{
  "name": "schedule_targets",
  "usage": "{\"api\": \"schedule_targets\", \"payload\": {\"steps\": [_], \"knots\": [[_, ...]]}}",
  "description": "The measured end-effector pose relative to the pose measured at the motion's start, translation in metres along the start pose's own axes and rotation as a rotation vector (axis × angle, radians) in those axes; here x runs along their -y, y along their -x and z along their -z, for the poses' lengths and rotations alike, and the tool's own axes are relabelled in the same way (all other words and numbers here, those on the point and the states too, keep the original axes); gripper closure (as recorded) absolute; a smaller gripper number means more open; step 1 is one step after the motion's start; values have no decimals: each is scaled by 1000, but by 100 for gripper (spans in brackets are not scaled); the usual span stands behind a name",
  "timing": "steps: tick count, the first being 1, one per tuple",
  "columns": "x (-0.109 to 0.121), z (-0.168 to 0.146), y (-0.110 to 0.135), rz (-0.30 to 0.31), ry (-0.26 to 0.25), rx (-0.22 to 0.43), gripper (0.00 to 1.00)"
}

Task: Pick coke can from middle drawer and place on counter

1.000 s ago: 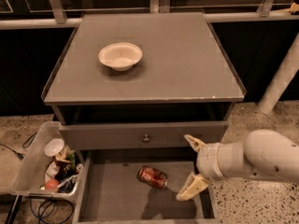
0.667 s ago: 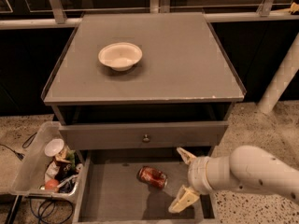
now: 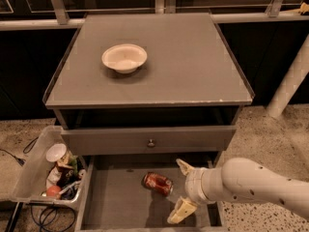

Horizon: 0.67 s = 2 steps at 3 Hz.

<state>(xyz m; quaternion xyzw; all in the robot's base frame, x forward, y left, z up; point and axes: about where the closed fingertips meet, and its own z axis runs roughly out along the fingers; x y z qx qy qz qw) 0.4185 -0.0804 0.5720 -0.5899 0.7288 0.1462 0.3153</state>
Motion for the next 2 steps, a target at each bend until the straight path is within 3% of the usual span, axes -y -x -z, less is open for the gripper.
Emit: {"api": "schedule_targets", "payload": {"steps": [2], "knots": [[13, -46, -7, 2, 13, 26, 0]]}}
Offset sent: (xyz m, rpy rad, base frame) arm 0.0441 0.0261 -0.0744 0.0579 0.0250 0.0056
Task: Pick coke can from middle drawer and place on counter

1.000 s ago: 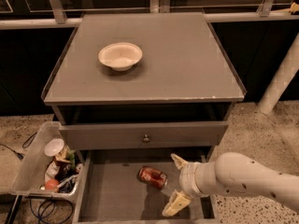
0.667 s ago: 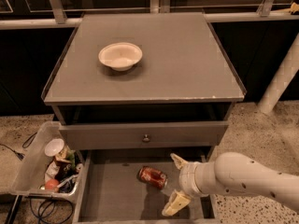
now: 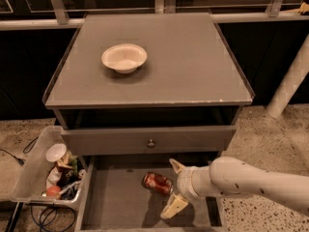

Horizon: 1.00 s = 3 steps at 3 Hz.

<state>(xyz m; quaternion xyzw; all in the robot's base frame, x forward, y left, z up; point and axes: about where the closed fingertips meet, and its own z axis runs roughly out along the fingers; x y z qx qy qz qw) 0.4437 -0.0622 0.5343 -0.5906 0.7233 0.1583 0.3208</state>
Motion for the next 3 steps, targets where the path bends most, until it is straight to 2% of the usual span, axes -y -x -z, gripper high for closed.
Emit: {"api": "schedule_targets", "payload": {"steps": [2, 3], "knots": [[-10, -49, -25, -42, 46, 82, 0], [-7, -72, -36, -60, 27, 171, 0]]}}
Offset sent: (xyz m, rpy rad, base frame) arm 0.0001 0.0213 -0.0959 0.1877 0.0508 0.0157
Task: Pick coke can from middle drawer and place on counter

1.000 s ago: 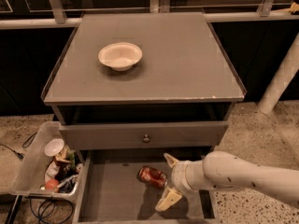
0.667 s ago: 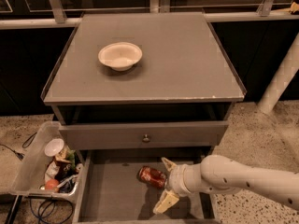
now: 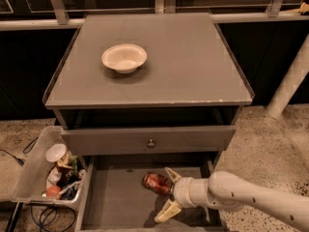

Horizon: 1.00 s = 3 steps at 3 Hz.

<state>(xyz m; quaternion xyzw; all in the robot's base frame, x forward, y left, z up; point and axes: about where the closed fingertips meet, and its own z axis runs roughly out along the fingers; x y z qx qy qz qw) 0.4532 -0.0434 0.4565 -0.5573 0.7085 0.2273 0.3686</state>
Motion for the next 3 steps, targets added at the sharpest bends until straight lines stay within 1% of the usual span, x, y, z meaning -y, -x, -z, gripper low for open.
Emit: {"api": "schedule_targets", "payload": {"steps": [1, 2, 3], "knots": [[18, -15, -9, -4, -46, 79, 0], [41, -31, -15, -9, -89, 121, 0], [51, -46, -16, -2, -101, 129, 0]]}}
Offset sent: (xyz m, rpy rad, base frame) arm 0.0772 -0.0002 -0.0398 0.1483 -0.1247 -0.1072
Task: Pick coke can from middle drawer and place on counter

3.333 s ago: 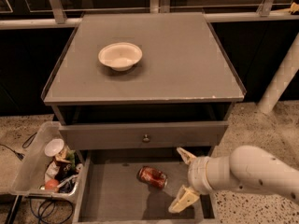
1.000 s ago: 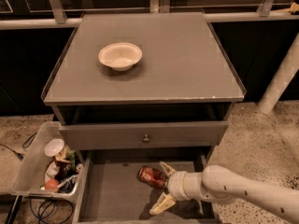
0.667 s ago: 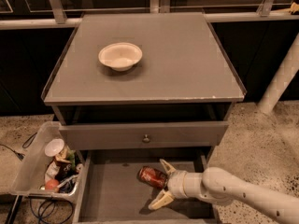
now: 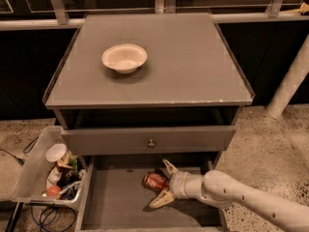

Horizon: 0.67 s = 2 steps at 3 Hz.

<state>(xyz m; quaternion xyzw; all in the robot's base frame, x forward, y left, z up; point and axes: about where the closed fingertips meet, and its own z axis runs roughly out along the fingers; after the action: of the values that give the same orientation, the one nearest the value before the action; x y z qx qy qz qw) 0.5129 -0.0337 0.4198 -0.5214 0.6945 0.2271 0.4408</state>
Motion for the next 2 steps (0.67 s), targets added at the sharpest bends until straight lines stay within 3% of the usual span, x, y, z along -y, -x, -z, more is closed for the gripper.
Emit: {"api": "schedule_targets", "payload": {"steps": [2], "knots": [[-5, -24, -10, 23, 13, -40, 0]]}}
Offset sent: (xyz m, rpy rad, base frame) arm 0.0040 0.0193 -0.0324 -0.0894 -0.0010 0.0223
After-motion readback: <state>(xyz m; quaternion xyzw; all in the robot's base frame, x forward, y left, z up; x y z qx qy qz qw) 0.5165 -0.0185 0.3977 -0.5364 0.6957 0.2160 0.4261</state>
